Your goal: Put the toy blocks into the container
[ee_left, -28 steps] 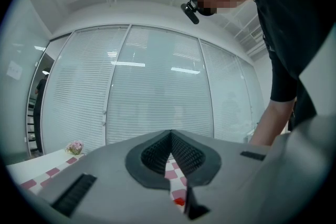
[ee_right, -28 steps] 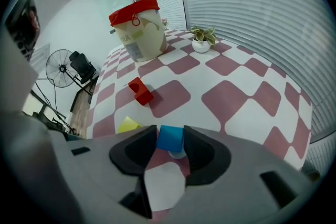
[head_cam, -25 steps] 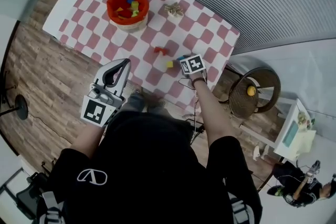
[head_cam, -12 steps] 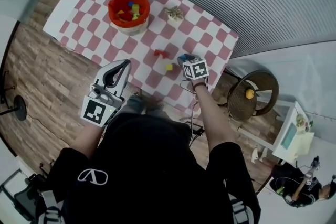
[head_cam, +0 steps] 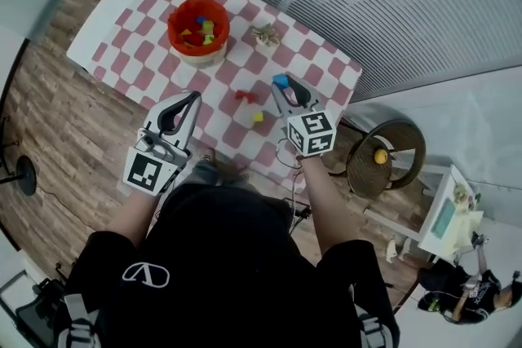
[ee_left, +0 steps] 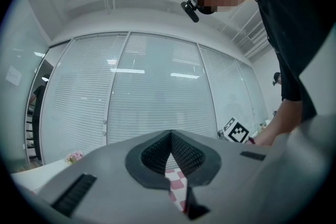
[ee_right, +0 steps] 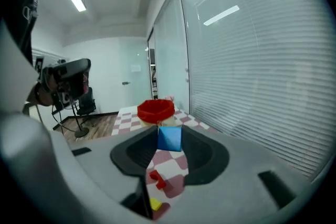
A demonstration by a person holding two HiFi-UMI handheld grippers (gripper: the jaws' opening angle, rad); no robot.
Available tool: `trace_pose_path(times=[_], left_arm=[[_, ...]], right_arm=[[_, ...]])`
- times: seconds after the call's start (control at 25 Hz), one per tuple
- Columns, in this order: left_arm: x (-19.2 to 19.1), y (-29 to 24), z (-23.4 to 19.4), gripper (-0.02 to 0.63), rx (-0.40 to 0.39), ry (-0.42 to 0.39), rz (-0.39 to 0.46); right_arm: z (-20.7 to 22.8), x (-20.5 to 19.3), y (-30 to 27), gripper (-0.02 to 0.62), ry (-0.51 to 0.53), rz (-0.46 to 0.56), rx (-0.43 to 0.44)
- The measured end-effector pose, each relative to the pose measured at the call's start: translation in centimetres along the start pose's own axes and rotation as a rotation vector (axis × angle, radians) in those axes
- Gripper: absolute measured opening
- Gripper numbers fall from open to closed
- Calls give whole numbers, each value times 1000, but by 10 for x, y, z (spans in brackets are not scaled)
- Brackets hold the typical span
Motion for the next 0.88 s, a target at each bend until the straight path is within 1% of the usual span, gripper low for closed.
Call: trace_pose_path(times=[0.24, 0.36, 0.48, 0.6, 0.76, 0.88], left_arm=[[10, -2, -4, 6, 6, -8, 27], [14, -2, -4, 6, 10, -10, 41], [17, 0, -6, 6, 17, -14, 48], [19, 2, -7, 6, 23, -15, 50], [20, 6, -6, 6, 27, -15, 54], [19, 8, -5, 6, 30, -14, 52]], right_arm=[[-25, 71, 49, 144, 113, 280, -50], [-36, 89, 68, 144, 146, 388, -66], [-49, 96, 83, 144, 166, 482, -94], [-62, 98, 89, 144, 182, 525, -101], [-73, 97, 86, 144, 191, 515, -83], [-72, 99, 82, 144, 191, 510, -80]])
Point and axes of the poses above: the fingertips, and each gripper's own axes: y backward along the fingers, z to its right, x out of its top, the point moved 5 cm from there along y, backward along the fingers, and after that the axes turned 8 degrees about -z, right-handed, at the moved point
